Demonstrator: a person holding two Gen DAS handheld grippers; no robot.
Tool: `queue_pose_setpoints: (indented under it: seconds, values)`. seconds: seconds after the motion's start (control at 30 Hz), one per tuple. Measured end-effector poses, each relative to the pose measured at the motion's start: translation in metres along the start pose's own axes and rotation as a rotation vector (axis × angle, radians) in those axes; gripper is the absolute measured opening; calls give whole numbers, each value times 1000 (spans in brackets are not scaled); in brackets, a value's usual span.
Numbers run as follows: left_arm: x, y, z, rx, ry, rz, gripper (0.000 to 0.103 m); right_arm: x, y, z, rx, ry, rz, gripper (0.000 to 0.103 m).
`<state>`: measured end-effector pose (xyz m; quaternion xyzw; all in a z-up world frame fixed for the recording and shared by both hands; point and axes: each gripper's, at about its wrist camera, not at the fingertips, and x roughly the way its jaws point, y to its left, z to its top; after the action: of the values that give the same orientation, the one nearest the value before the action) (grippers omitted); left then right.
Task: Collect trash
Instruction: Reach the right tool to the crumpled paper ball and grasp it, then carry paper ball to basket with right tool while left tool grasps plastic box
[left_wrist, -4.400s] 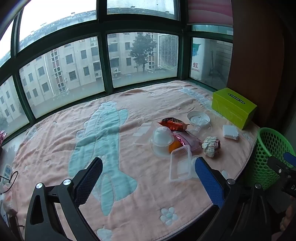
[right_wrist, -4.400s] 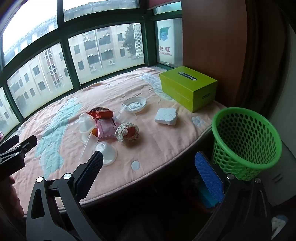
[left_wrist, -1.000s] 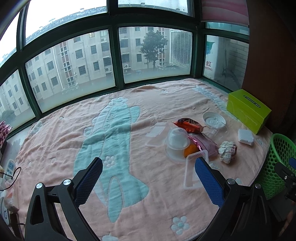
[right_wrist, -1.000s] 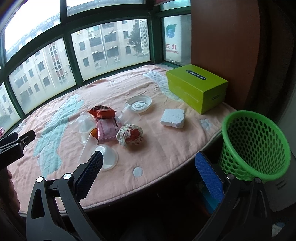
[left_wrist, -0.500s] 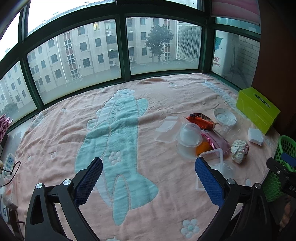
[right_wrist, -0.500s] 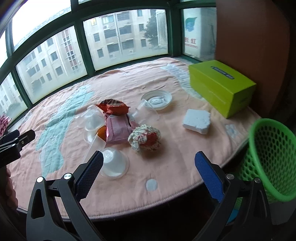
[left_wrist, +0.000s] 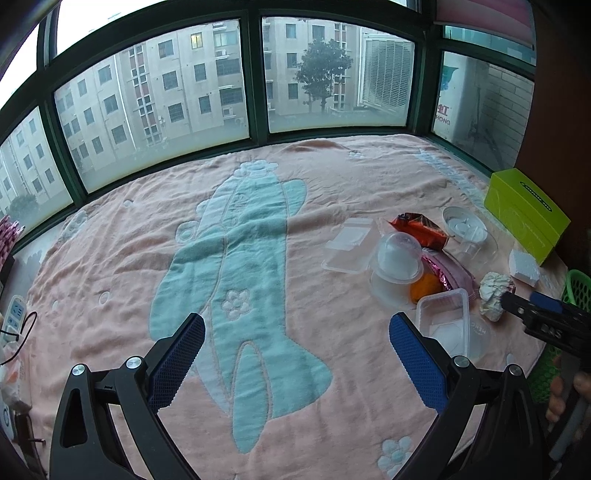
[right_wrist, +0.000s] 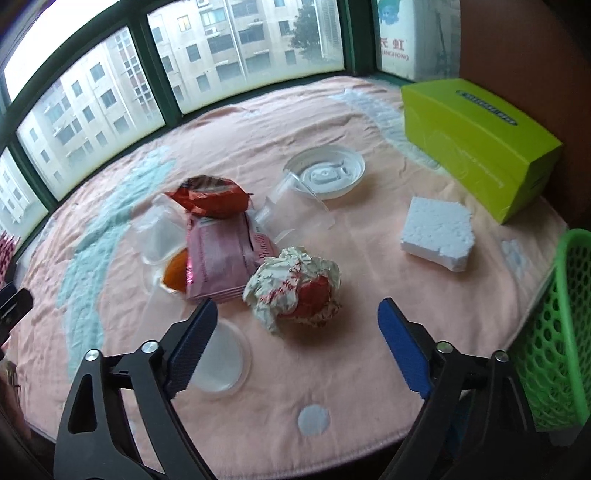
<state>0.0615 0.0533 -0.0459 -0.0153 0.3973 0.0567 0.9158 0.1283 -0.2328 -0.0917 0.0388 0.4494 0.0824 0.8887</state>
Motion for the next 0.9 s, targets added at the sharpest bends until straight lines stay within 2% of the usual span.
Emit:
queue_pose_setpoints:
  seconds: [0.17, 0.33, 0.5, 0.8, 0.9]
  values:
    - [3, -4, -2, 15, 9, -23, 97, 18, 0, 3, 1, 24, -3, 80]
    - [3, -17, -6, 48, 19, -98, 97, 25, -2, 4, 15, 43, 21, 63]
    - [2, -36, -10, 89, 32, -184, 97, 16, -4, 1, 22, 27, 33, 59]
    - [6, -73, -14, 152, 61, -328, 95, -17, -17, -8, 52, -16, 35, 59]
    - [11, -88, -15, 187, 72, -351, 76, -32, -24, -14, 64, -36, 26, 59]
